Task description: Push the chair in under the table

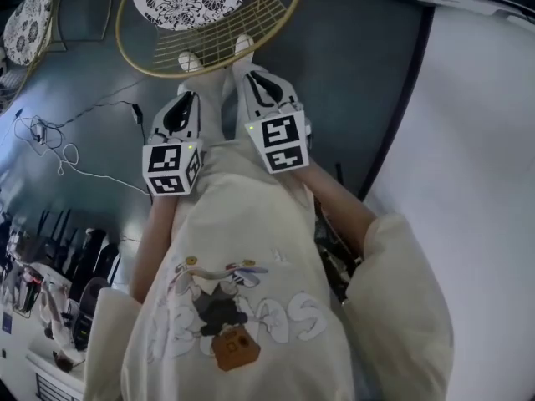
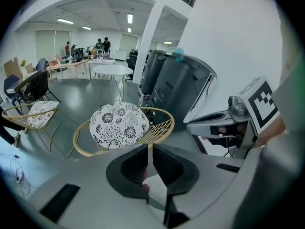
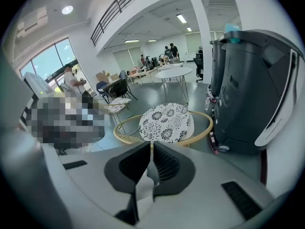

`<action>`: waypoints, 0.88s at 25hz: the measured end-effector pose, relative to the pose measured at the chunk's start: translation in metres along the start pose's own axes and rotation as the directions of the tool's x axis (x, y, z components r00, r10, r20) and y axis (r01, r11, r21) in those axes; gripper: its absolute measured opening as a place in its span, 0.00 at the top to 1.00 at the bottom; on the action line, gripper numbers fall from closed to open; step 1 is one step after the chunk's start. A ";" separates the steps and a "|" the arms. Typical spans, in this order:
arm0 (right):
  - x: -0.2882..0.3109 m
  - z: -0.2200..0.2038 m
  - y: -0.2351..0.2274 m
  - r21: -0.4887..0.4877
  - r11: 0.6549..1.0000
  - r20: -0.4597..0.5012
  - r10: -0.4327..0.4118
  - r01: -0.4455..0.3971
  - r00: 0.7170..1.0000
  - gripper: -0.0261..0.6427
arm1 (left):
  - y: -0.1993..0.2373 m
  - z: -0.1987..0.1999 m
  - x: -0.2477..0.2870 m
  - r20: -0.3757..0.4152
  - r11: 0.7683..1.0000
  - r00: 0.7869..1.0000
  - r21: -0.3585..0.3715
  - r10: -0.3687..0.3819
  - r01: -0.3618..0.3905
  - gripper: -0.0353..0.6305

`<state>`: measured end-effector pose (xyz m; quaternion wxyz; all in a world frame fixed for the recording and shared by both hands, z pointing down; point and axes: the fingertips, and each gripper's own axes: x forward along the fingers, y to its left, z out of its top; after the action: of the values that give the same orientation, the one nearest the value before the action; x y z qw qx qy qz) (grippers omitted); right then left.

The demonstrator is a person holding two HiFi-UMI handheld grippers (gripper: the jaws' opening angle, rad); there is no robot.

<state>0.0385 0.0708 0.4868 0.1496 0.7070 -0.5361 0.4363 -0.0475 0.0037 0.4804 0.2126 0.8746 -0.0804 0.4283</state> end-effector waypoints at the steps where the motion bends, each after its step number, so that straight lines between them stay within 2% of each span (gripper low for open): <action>1: 0.004 -0.008 0.002 -0.003 1.000 -0.008 0.001 -0.001 1.000 0.94 | 0.003 -0.008 0.004 -0.008 1.000 1.000 -0.014 -0.001 0.001 0.93; 6: 0.014 -0.019 -0.004 0.007 1.000 -0.093 0.010 -0.009 0.996 0.94 | 0.006 -0.014 0.033 -0.061 0.998 0.998 -0.054 0.007 -0.010 0.93; 12: 0.043 -0.023 0.002 0.005 1.000 -0.125 0.011 -0.010 0.992 0.94 | 0.015 -0.029 0.056 -0.114 0.997 0.993 -0.081 -0.009 0.000 0.93; 18: 0.062 -0.041 0.002 0.030 0.999 -0.186 0.037 -0.031 0.982 0.94 | 0.012 -0.038 0.075 -0.141 0.996 0.990 -0.090 -0.020 0.007 0.93; 22: 0.077 -0.046 0.004 0.017 0.998 -0.213 0.063 -0.061 0.975 0.94 | 0.015 -0.041 0.082 -0.145 0.994 0.989 -0.108 -0.003 -0.013 0.93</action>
<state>0.0178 0.0518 0.5723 0.1887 0.6398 -0.5366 0.5169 -0.0311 0.0115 0.5714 0.2641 0.8280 -0.0900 0.4863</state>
